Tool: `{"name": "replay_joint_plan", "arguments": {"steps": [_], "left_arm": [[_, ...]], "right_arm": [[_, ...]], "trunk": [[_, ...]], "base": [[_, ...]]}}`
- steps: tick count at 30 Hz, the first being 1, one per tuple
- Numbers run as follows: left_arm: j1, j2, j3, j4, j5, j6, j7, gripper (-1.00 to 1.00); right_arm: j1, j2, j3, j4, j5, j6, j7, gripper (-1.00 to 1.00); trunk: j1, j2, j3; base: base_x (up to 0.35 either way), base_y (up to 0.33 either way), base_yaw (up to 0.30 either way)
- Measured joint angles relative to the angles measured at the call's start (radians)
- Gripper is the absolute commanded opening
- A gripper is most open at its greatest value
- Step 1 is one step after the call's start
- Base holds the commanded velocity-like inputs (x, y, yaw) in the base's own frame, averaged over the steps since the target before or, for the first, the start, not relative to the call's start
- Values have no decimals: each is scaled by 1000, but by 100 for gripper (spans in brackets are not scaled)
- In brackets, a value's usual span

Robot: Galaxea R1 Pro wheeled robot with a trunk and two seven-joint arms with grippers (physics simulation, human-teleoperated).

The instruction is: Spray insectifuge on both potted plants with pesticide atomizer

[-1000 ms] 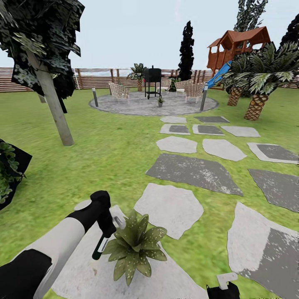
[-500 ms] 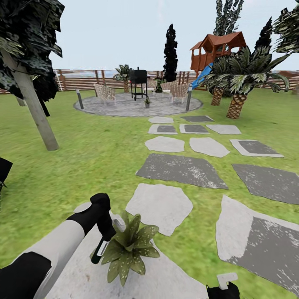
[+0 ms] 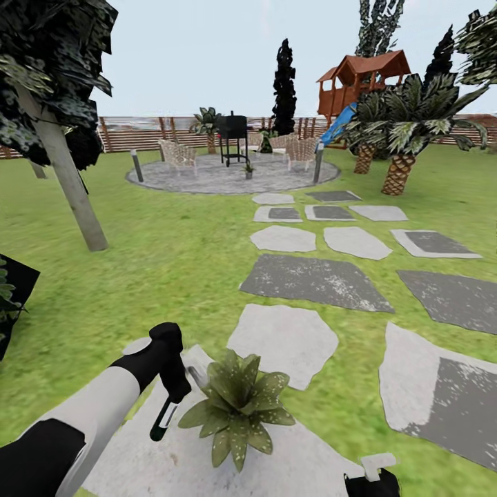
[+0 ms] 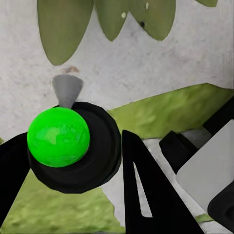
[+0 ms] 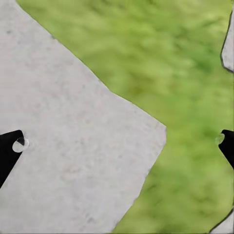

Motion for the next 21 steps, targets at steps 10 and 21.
{"name": "replay_joint_plan", "arguments": {"steps": [10, 21], "left_arm": [[40, -1, 0, -1, 1, -5, 6, -100], [80, 5, 2, -2, 0, -4, 27, -100]], "right_arm": [[0, 3, 0, 0, 0, 0, -1, 100], [0, 3, 0, 0, 0, 0, -1, 100]], "trunk": [[0, 0, 0], [0, 0, 0]], "base": [[119, 74, -12], [23, 10, -187]]}}
